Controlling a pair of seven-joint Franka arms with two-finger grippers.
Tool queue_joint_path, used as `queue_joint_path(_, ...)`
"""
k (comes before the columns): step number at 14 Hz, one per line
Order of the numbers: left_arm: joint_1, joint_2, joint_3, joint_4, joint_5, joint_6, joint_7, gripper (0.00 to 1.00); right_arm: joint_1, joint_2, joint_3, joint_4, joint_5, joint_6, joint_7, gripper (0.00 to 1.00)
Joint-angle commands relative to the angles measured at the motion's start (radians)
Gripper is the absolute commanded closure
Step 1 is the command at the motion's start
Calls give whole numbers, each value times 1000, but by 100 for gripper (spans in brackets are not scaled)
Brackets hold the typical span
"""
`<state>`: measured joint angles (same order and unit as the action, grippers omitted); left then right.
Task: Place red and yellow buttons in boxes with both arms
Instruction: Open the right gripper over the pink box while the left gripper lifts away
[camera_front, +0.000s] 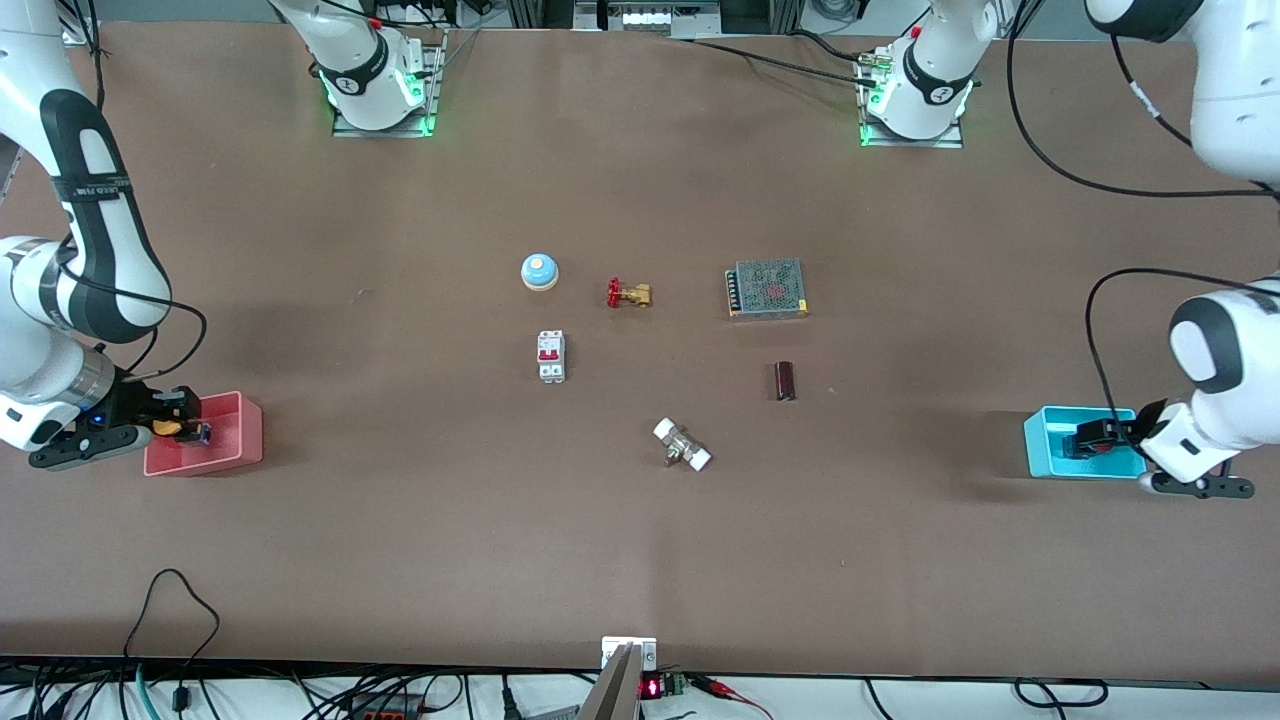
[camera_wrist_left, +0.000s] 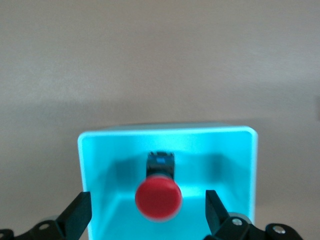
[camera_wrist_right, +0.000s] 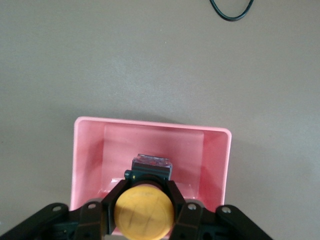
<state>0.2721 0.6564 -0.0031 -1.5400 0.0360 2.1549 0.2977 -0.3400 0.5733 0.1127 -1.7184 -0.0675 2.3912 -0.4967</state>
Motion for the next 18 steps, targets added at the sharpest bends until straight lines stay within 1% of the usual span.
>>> queue_joint_path(1,-2,-90,-15,-9,-16,-117,18,0,-1,36,-2,19,18,54,-22,62)
queue_joint_path(2,-5,-115,-21,7,-15,-159,9,0,-1,45,-1,16,20,58,-19,61)
queue_joint_path(3,-13,-127,-26,42,-13,-229,-9,0,-1,49,-2,16,20,60,-16,61)
queue_joint_path(6,-57,-133,-29,210,-2,-490,-135,0,-1,57,-1,14,20,60,-13,59)
queue_joint_path(7,-79,-147,-29,240,-1,-550,-184,0,-1,59,-1,14,20,63,-13,57)
queue_joint_path(8,-105,-174,-29,251,2,-588,-230,0,-1,65,-2,14,20,68,-13,57)
queue_joint_path(9,-138,-213,-31,247,1,-610,-271,0,-1,65,-2,14,20,68,-13,54)
queue_joint_path(10,-174,-248,-29,244,1,-633,-319,0,-1,66,-1,14,20,68,-13,47)
queue_joint_path(11,-201,-276,-31,242,1,-650,-351,0,-1,66,-2,14,20,68,-13,43)
queue_joint_path(13,-260,-339,-29,242,-5,-659,-350,0,-1,68,-2,13,20,68,-13,35)
queue_joint_path(14,-266,-368,-29,248,-11,-658,-342,0,-1,68,-2,13,20,68,-13,28)
queue_joint_path(16,-264,-394,-70,235,1,-678,-344,0,-1,66,-1,13,21,68,-13,18)
queue_joint_path(17,-258,-397,-71,201,2,-676,-339,0,1,57,-1,13,21,62,-11,5)
queue_joint_path(18,-254,-406,-72,190,2,-675,-336,0,4,33,-1,13,23,48,-14,0)
